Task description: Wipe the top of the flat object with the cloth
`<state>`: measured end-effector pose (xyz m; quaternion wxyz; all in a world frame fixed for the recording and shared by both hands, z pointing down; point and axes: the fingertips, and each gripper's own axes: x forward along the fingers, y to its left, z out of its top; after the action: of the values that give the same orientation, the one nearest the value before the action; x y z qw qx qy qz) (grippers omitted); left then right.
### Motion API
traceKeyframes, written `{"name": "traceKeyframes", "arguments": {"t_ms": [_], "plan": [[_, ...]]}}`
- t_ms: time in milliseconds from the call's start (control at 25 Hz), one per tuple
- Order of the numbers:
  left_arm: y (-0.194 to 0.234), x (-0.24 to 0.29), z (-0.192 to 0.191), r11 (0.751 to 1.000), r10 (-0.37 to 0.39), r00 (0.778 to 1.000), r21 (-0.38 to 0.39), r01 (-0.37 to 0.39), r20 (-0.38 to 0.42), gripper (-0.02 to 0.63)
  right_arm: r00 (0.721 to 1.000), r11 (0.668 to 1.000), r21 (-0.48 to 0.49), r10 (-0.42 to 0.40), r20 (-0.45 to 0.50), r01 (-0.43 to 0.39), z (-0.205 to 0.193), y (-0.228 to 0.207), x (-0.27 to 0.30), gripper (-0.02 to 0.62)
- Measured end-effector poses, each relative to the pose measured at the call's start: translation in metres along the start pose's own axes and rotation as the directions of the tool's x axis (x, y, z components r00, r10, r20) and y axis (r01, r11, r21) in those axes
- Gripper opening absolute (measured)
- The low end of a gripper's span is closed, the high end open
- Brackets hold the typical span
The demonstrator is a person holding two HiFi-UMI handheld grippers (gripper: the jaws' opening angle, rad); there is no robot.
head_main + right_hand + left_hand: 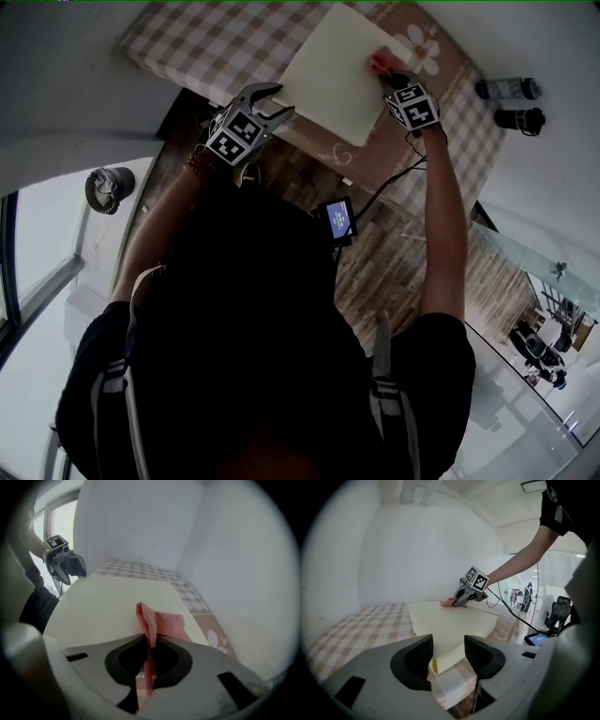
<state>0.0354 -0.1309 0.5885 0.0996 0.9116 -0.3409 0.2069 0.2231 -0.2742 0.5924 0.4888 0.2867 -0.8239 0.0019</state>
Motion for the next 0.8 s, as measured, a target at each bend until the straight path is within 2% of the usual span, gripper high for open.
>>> {"name": "traceKeyframes", "arguments": {"t_ms": [520, 800], "plan": [[0.0, -0.002, 0.007, 1.0, 0.003, 1.0, 0.02, -0.003, 0.011, 0.216, 0.995, 0.998, 0.001, 0.058, 0.075, -0.058, 0.002, 0.052, -0.018, 0.017], [-0.003, -0.002, 0.006, 1.0, -0.016, 1.0, 0.02, 0.016, 0.008, 0.241, 0.987, 0.997, 0.02, 0.067, 0.143, -0.071, 0.002, 0.082, -0.03, 0.017]]}}
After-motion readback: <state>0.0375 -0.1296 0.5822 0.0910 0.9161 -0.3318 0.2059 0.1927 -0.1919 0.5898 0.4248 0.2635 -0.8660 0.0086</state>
